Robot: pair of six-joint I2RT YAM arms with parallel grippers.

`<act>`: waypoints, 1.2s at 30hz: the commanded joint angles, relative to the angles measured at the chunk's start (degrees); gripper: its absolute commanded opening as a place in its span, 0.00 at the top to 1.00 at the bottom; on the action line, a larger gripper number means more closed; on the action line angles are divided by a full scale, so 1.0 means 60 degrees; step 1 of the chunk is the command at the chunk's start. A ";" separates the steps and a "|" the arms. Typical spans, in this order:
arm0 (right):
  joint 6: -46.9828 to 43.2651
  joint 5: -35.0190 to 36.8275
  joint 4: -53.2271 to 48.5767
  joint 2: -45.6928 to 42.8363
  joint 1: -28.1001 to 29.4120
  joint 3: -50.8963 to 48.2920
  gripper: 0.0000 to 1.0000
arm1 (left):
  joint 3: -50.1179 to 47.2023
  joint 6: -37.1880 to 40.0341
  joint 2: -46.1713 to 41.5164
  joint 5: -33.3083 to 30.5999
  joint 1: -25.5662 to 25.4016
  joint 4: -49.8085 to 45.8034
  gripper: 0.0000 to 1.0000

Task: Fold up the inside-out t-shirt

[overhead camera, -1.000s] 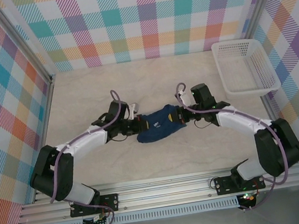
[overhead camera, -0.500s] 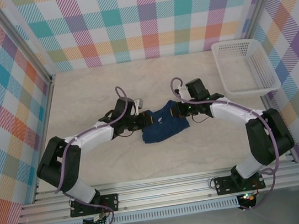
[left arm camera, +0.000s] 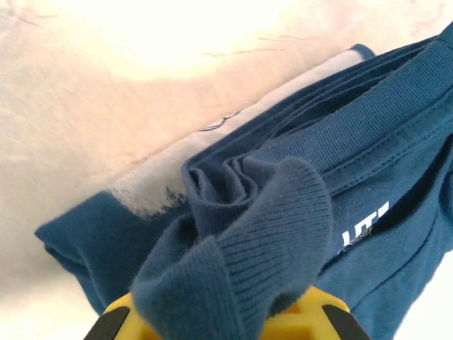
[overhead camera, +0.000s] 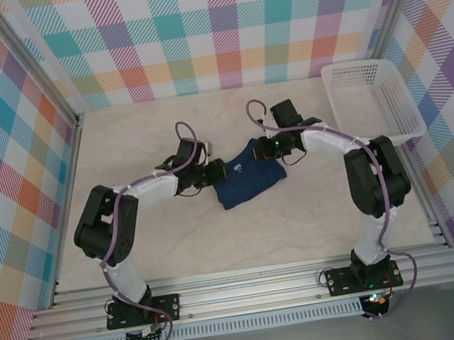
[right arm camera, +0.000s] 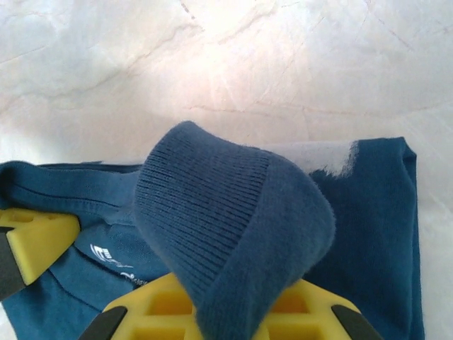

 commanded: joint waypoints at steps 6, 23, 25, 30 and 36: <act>-0.0460 0.0257 -0.1063 0.1690 -0.0228 0.1620 0.89 | 0.0214 0.0168 0.0427 -0.0528 0.0134 -0.0215 0.88; -0.1082 0.0681 -0.2781 0.1911 -0.1080 0.3299 0.45 | 0.0362 0.0234 -0.0594 -0.2980 0.0222 -0.1670 0.40; -0.1148 0.0905 -0.2897 0.1649 -0.1092 0.3287 0.43 | 0.0214 0.0181 -0.1009 -0.3052 0.0226 -0.1756 0.34; -0.0816 -0.0277 -0.1847 0.0384 -0.0895 0.1947 0.41 | -0.0141 -0.0137 -0.2096 -0.1934 0.0173 -0.1729 0.30; -0.0170 -0.1821 -0.0920 0.0640 -0.0511 0.1470 0.46 | -0.0031 -0.0619 -0.1524 0.0316 -0.0483 -0.0573 0.32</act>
